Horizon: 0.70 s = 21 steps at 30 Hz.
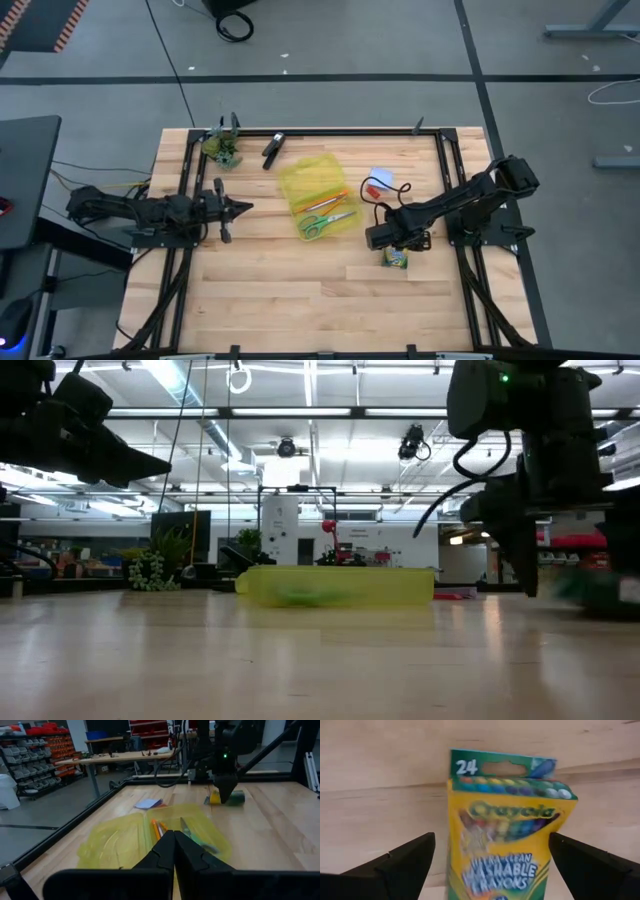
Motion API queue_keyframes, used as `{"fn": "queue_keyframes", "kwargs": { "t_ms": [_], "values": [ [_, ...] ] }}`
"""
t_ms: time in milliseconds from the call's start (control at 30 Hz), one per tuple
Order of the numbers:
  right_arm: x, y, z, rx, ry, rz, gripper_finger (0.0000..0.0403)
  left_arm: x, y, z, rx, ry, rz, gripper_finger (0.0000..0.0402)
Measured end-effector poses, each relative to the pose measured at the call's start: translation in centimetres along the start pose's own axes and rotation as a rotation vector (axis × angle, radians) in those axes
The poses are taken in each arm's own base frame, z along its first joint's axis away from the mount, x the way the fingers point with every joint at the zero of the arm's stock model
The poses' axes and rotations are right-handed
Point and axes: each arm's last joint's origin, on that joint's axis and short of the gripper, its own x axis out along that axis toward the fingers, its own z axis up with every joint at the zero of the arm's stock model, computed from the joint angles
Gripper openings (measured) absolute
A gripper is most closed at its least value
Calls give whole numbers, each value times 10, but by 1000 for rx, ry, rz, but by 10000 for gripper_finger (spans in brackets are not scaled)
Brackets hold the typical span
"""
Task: Pack school essentials
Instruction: Put the yellow crayon box into the yellow supply box
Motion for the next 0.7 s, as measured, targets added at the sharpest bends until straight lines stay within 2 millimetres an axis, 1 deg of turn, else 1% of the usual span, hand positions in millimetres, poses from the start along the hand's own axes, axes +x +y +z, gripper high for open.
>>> {"fn": "queue_keyframes", "kwargs": {
  "t_ms": [100, 300, 500, 700],
  "values": [
    [1, -1, 0, -2, 11, -15, 400, 1, 0, -1, 4, 14, -1, 17],
    [-11, 5, 0, -49, 14, -12, 400, 1, 0, -1, 6, 12, 0, 13],
    [-11, 1, -3, -40, 11, -47, 400, 1, 0, -1, 6, 9, 0, 7],
    [-11, 0, -4, -42, -10, -41, 400, 1, 0, -1, 9, 9, 0, 19]
  ]
}}
